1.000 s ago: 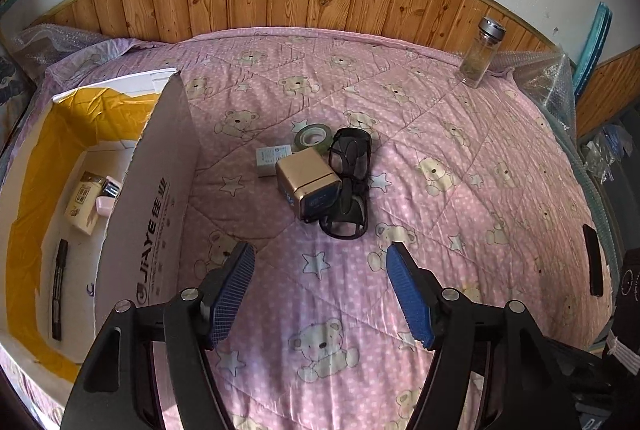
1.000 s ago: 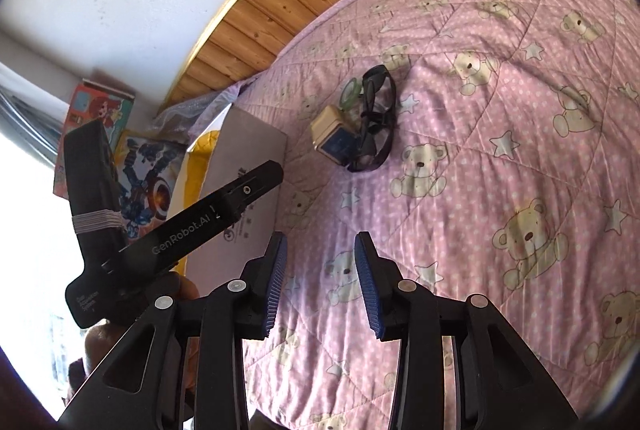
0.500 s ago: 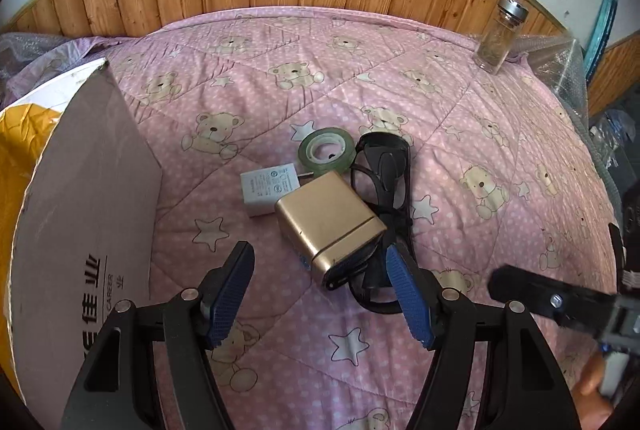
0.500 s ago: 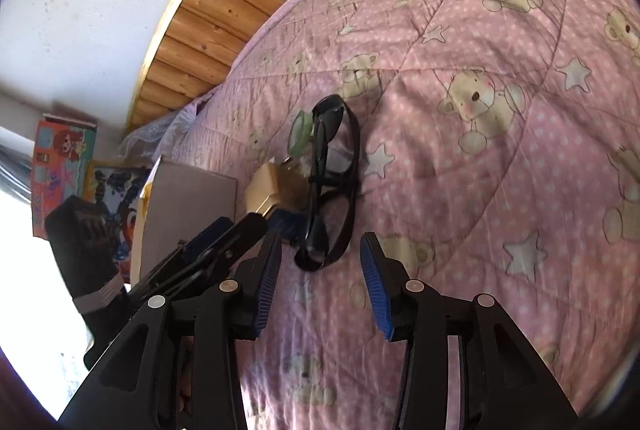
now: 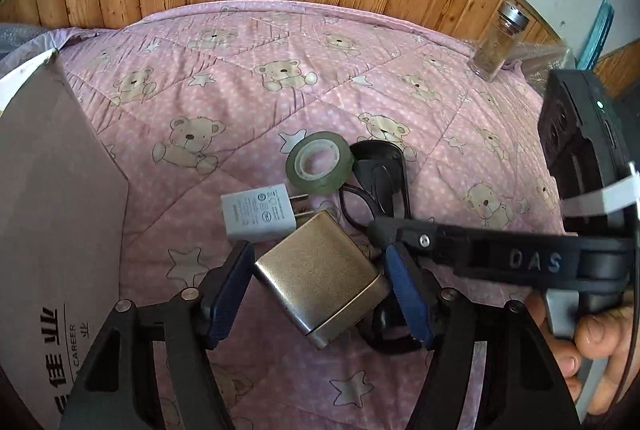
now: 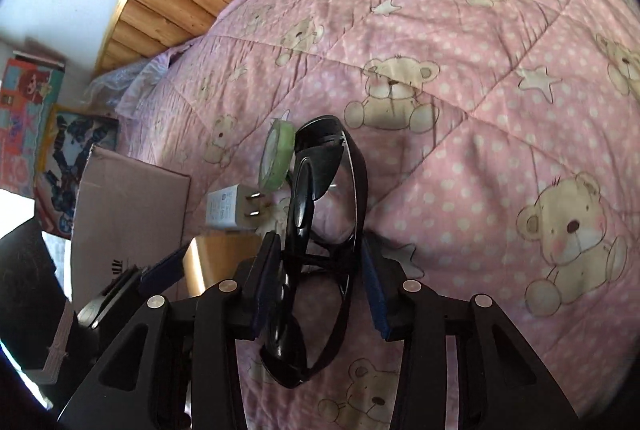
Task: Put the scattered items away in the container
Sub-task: 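Grasp the gold cube speaker with the left tool while the right tool grasps the black glasses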
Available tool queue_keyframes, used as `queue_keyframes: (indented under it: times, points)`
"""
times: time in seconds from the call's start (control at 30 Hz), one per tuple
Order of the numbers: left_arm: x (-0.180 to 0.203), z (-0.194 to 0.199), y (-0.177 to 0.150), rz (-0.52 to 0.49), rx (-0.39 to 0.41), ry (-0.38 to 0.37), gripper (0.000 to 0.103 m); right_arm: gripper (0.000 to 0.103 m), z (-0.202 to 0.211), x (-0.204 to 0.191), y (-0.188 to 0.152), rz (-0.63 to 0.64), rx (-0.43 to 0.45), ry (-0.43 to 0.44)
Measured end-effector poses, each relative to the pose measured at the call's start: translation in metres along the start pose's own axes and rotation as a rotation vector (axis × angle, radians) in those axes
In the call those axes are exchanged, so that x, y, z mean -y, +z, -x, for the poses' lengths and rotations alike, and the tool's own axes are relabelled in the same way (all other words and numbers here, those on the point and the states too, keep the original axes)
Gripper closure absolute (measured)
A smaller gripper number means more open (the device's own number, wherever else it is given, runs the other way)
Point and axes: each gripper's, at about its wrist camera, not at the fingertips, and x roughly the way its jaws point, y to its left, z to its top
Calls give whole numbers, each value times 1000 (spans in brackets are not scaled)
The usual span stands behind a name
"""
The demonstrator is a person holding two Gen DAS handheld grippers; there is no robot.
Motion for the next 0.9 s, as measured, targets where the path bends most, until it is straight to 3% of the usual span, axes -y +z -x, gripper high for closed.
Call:
queue_keyframes:
  times: [0.1,0.23,0.33,0.4,0.47,0.53,0.6,0.77,0.9]
  points:
    - [5,10,-10,2,-22,10,34,61,2,-5,11,64,20,-99]
    - [6,9,-17,9,-21,37,32,58,-5,-10,17,82,-5,-142]
    - [8,-5,-21,-16,-48,50,32,46,-10,-22,14,160,-14,-173]
    - [8,-11,-25,-27,-50,54,32,48,-12,-25,13,190,-1,-196]
    - [2,-15,-25,-1,-47,52,32,62,-10,-23,10,199,9,-230]
    - [-2,-12,-23,23,-30,26,32,63,-2,-14,9,156,14,-196]
    - [-2,-6,-21,17,-2,28,32,63,7,-7,6,145,30,-230]
    - [12,-3,-17,-78,39,38,30,63,26,15,-1,89,40,-250]
    - [22,-18,-17,-139,39,49,34,63,31,22,-10,47,40,-208]
